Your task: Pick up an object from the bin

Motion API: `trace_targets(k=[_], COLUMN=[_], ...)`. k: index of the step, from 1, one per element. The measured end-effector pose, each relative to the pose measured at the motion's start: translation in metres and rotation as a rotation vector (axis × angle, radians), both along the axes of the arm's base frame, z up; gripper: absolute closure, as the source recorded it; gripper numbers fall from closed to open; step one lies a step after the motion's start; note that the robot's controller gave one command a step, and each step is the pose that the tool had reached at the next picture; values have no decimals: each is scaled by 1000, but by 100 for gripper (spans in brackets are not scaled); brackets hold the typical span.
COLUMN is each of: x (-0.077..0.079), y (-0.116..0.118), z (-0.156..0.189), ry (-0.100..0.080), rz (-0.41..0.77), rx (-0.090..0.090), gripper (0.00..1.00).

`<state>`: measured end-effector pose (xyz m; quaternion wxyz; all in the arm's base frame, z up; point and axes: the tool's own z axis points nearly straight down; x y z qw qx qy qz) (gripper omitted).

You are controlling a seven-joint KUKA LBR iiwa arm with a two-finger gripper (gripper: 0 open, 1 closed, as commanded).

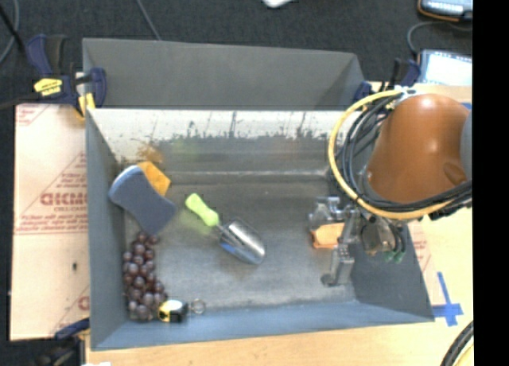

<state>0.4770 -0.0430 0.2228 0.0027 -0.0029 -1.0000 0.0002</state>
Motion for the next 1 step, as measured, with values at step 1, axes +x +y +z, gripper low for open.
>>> trace_targets(k=[1], x=[2], y=[0], z=[4], ry=[-8], rz=[2], rx=[-1], gripper=[0])
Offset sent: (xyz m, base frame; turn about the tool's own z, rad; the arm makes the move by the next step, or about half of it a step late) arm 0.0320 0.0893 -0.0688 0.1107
